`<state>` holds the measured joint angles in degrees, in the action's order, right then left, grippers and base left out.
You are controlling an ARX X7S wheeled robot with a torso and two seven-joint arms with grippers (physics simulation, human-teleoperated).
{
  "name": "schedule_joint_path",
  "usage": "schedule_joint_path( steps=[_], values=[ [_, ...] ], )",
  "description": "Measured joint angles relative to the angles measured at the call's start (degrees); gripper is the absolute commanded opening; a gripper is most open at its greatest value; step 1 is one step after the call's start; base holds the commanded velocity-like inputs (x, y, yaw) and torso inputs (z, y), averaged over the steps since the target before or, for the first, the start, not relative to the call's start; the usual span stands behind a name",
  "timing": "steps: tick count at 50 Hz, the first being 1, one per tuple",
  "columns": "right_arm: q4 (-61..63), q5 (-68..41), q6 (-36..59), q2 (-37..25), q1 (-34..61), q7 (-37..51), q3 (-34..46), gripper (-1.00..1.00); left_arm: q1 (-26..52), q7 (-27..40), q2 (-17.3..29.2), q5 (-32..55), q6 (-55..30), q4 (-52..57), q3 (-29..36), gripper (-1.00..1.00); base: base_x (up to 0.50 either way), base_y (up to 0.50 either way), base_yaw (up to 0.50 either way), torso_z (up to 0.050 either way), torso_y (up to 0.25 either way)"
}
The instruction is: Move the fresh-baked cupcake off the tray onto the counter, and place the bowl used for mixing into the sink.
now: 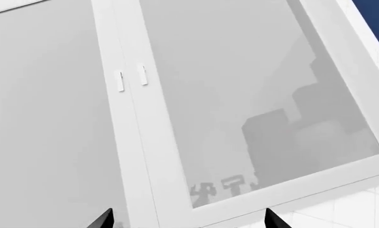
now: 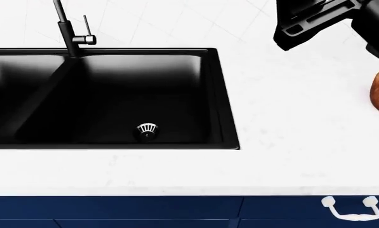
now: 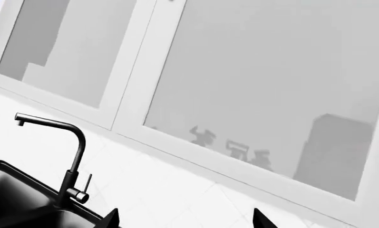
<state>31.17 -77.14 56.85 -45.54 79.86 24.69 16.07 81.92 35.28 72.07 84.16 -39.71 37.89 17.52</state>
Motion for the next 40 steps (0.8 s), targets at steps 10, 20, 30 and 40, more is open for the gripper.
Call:
schedule_joint_path(
  steps=[10, 20, 30, 40],
  values=[
    [-2.2, 2.5, -0.6, 0.5, -0.2, -1.9, 1.2, 1.0, -0.7, 0.0, 0.6, -0.2, 0.5, 0.1, -0.5, 1.0, 0.17, -0.04, 0.0, 0.0, 0.0],
    [-2.9, 3.0, -0.4, 0.5, 0.0, -2.2, 1.7, 1.0, -1.6, 0.1, 0.8, -0.1, 0.9, 0.3, -0.9, 1.0, 0.16, -0.03, 0.0, 0.0, 0.0],
    [-4.1, 2.5, 0.6, 0.3, 0.7, -2.0, 2.2, 1.0, -2.4, 0.1, 1.3, -0.1, 1.5, 0.6, -1.4, 1.0, 0.0, 0.0, 0.0, 0.0, 0.0],
    [-8.4, 5.3, 0.7, 0.2, 1.6, -3.4, 3.7, 1.0, -3.2, 0.1, 1.7, -0.3, 2.1, 0.7, -1.9, 1.0, 0.0, 0.0, 0.0, 0.0, 0.0]
  ],
)
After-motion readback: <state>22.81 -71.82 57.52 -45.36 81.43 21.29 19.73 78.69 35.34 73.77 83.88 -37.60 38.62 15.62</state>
